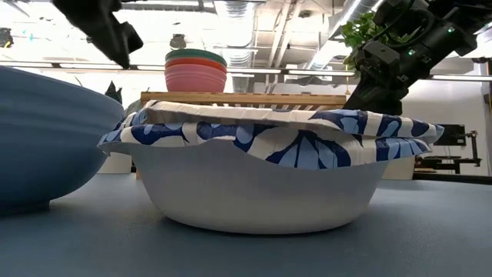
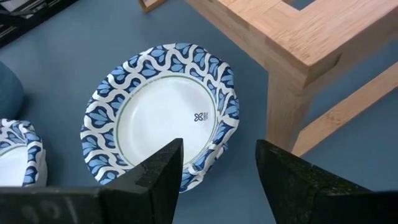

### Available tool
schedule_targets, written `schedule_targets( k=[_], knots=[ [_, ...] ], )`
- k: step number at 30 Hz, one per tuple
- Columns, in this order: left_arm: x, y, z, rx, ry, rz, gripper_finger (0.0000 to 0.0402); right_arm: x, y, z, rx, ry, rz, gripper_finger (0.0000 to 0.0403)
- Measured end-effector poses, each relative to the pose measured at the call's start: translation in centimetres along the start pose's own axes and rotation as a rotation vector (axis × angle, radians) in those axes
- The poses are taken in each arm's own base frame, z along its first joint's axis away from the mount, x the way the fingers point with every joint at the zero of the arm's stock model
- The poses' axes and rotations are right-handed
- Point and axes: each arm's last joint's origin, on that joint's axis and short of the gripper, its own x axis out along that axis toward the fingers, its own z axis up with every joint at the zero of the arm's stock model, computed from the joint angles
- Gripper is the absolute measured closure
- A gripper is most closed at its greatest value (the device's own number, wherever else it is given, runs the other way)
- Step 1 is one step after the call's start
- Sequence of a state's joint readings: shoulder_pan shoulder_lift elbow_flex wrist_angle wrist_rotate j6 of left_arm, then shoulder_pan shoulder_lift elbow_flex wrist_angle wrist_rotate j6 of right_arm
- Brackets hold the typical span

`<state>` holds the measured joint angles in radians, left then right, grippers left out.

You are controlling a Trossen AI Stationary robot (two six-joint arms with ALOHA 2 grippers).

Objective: Place and stack bowls onto a shelf
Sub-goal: Stack the blue bowl on top of the green bowl on the shelf

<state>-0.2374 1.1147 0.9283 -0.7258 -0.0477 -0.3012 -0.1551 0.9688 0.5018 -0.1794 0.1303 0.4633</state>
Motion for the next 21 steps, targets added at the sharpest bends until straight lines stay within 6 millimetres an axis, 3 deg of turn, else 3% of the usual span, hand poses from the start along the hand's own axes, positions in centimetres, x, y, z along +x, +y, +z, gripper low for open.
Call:
schedule_targets(
  k=[10, 21],
  knots=[
    [3.4, -4.3, -1.2, 0.001, 0.103, -0.027, 0.0272, 0.0, 0.0, 0.0, 0.0, 0.001, 0.0, 0.0177],
    [8.6, -6.4, -2.6, 0.074, 0.229, 0.029, 0.0272, 0.0, 0.0, -0.1, -0.004, 0.012, -0.002, 0.0177]
  ],
)
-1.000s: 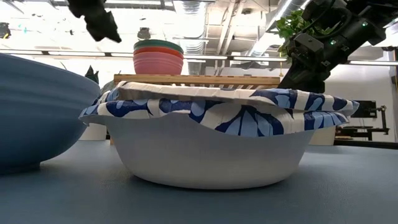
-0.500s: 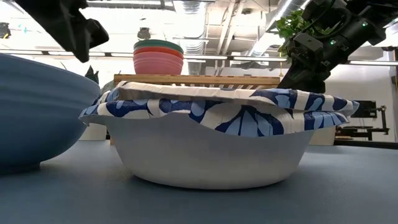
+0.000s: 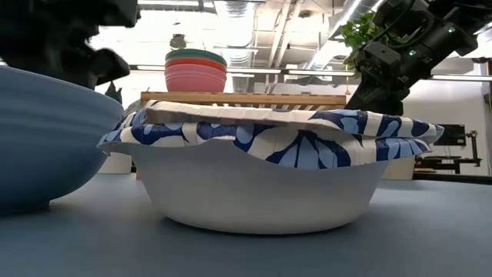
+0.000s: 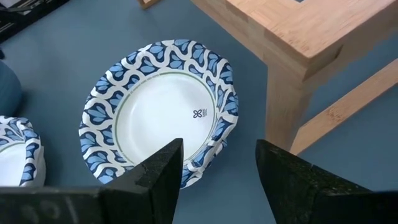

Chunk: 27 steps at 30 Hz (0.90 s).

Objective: Place and stack bowls onto a shelf
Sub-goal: Stack the blue bowl on top of the green bowl on the shelf

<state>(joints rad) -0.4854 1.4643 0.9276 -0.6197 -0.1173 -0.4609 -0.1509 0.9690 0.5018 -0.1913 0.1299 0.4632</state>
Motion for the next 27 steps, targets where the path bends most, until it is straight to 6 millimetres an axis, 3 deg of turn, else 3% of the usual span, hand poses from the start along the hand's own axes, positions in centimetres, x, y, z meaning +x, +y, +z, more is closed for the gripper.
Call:
schedule_targets(
  k=[8, 13, 19, 27],
  knots=[
    [3.2, -0.3, -0.5, 0.021, 0.131, 0.015, 0.0272, 0.0, 0.0, 0.0, 0.011, 0.002, -0.001, 0.0177],
    [3.1, -0.2, -0.6, 0.022, 0.145, 0.018, 0.0301, 0.0, 0.0, 0.0, 0.034, 0.003, -0.001, 0.0177],
    [2.6, -0.1, -0.5, -0.008, 0.127, 0.023, 0.039, 0.0, 0.0, 0.0, 0.037, 0.003, -0.001, 0.0177],
    [2.2, 0.0, -0.6, -0.038, 0.124, 0.03, 0.04, 0.0, 0.0, 0.0, 0.036, 0.003, -0.001, 0.0177]
  ],
)
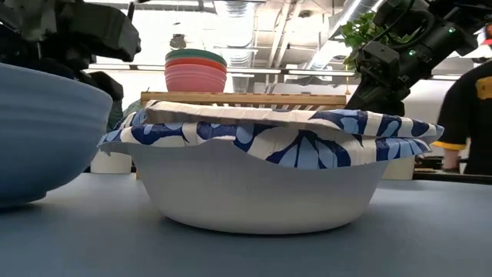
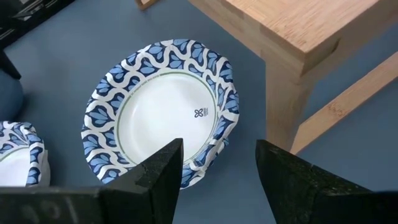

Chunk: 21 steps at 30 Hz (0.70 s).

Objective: Place and stack bowls onto a shelf
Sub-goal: Stack the blue bowl on top of the green bowl on the shelf

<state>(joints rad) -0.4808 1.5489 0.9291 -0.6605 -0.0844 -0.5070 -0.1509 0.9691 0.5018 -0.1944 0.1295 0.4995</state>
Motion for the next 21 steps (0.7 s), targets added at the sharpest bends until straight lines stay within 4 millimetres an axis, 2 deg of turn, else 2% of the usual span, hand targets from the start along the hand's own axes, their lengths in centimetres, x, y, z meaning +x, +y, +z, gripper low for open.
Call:
schedule_targets(
  k=[13, 21],
  knots=[
    [-3.5, 0.9, -0.4, -0.045, -0.119, 0.053, 0.0401, 0.0, 0.0, 0.0, -0.01, -0.001, -0.001, 0.0177],
    [-5.8, 1.7, -0.7, -0.184, -0.249, 0.107, 0.0401, 0.0, 0.0, 0.0, -0.009, -0.004, 0.001, 0.0177]
  ],
)
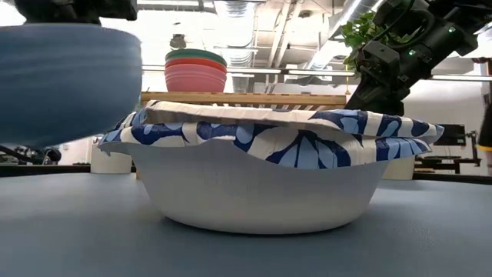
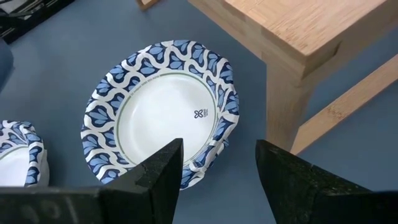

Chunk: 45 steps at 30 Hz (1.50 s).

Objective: Place and stack bowls onto a shelf
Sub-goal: Stack the blue bowl on top of the green bowl on the shelf

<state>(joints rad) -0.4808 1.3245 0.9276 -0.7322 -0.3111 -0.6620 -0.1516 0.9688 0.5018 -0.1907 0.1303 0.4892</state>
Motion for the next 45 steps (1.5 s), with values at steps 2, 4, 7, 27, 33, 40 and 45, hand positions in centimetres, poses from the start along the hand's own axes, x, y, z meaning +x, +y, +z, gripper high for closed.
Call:
schedule_targets(
  k=[2, 4, 7, 27, 33, 40, 45],
  knots=[
    [-0.4, 0.2, 0.1, -0.046, -0.029, 0.013, 0.0401, 0.0, 0.0, 0.0, 0.0, 0.0, 0.0, 0.0177],
    [-0.7, 0.4, 0.1, -0.11, -0.057, 0.037, 0.0401, 0.0, 0.0, 0.0, 0.0, -0.001, 0.0, 0.0177],
    [-0.9, 0.8, 0.2, -0.26, -0.1, 0.085, 0.0401, 0.0, 0.0, 0.0, 0.001, -0.004, 0.001, 0.0177],
    [-5.7, 3.3, 0.3, -0.604, -0.253, -0.034, 0.0401, 0.0, 0.0, 0.0, 0.001, -0.005, 0.001, 0.0177],
    [-7.9, 4.5, 0.1, -0.675, -0.361, -0.066, 0.0401, 0.0, 0.0, 0.0, 0.001, -0.005, 0.001, 0.0177],
    [-10.0, 5.8, -0.3, -0.723, -0.465, -0.097, 0.0401, 0.0, 0.0, 0.0, 0.0, -0.005, 0.0, 0.0177],
    [-11.0, 6.5, -0.5, -0.727, -0.516, -0.105, 0.0401, 0.0, 0.0, 0.1, -0.002, -0.008, -0.005, 0.0177]
  ],
)
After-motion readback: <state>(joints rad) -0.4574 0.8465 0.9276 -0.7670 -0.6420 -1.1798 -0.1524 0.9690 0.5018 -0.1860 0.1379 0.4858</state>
